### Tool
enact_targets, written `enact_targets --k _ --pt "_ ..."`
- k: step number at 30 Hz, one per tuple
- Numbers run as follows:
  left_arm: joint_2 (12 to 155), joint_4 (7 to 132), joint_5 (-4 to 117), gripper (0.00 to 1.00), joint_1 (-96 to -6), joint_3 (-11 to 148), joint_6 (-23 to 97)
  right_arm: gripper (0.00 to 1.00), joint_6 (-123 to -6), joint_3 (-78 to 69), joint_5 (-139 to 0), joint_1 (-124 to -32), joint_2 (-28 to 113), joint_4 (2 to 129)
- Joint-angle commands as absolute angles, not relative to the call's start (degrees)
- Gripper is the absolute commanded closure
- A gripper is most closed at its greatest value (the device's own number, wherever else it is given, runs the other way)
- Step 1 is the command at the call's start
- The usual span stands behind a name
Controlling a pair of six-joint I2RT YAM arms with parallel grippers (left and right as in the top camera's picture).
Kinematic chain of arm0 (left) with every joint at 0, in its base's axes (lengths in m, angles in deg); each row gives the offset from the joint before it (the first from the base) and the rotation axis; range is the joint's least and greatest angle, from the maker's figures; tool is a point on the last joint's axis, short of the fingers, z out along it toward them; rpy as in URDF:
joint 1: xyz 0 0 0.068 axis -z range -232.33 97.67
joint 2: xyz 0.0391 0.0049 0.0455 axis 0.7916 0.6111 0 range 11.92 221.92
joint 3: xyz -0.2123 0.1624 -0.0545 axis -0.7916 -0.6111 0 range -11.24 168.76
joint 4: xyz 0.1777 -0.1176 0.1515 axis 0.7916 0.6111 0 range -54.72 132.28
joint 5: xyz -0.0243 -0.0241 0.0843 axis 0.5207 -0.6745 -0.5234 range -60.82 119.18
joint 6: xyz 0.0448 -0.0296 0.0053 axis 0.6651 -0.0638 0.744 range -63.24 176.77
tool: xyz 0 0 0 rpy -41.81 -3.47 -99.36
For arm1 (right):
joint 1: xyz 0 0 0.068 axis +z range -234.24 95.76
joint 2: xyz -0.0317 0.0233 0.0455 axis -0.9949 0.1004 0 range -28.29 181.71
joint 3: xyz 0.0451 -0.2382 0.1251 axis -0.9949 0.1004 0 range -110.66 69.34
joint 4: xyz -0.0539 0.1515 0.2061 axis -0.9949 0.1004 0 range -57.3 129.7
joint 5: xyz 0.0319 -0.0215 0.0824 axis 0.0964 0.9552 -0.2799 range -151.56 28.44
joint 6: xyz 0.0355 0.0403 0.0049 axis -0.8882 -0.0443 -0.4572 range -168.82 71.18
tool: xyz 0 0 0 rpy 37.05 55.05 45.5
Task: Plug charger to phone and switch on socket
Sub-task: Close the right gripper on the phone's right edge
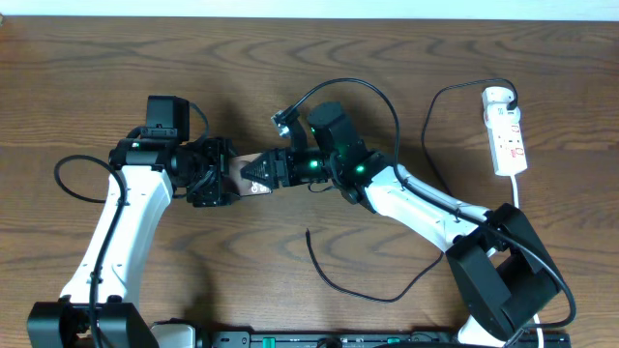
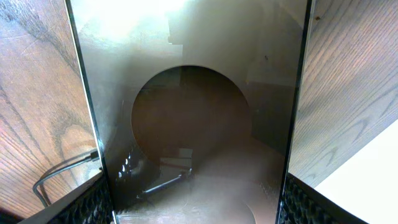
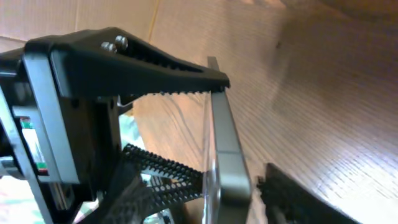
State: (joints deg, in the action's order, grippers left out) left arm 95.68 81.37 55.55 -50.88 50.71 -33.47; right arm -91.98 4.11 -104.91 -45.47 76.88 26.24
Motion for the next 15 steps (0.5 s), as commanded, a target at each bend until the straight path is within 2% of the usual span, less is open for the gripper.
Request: enact_targets --k 1,15 --pt "94.63 81.35 55.57 0.93 -50.83 50.87 -34.24 0.50 -91.63 3.41 -104.08 -45.12 76.85 26.26" --pt "94.63 81.26 55.66 0.93 -48.95 50.87 -34.80 0.51 -91.65 3.41 -103.01 -43.77 76.85 26.52"
